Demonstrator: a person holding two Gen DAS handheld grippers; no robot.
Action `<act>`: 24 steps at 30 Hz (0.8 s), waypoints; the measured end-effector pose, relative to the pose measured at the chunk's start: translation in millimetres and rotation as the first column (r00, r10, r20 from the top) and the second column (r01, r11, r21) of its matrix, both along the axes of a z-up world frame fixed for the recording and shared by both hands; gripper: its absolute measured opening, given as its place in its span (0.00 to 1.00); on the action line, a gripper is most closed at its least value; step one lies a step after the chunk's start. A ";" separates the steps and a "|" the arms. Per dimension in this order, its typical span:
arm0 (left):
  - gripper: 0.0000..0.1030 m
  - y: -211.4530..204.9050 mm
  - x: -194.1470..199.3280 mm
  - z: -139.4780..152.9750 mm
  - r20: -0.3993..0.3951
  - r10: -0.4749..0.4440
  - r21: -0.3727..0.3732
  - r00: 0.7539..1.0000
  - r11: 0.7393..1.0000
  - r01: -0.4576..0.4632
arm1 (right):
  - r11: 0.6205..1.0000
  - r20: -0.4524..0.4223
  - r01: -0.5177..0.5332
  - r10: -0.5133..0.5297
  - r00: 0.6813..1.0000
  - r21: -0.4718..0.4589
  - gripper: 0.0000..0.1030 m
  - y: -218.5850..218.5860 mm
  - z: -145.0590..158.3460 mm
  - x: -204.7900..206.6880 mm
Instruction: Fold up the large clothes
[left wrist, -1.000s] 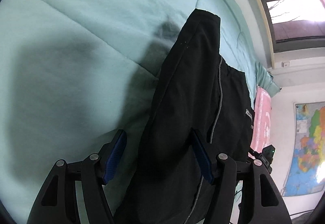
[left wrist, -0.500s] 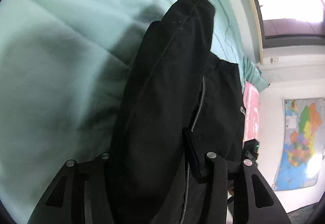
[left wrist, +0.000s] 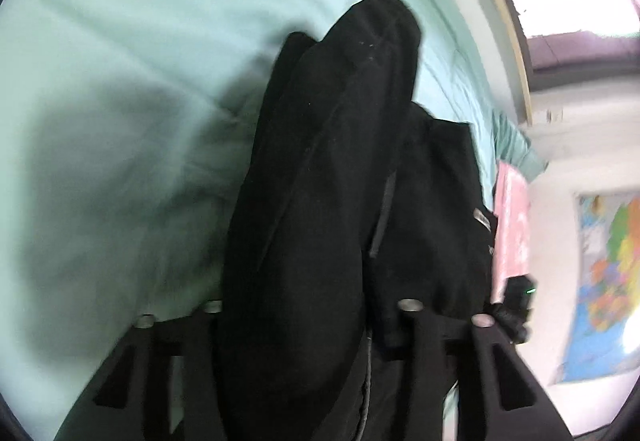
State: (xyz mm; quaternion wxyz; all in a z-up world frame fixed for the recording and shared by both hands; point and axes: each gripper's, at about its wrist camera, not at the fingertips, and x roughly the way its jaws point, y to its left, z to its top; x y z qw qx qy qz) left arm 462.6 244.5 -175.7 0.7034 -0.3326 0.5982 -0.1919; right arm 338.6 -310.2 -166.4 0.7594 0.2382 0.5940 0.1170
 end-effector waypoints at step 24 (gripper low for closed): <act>0.30 -7.9 -197.2 142.3 0.184 -0.078 0.010 0.980 0.997 0.078 | 0.985 0.088 -0.095 0.108 0.990 -0.147 0.40 64.0 137.0 -196.5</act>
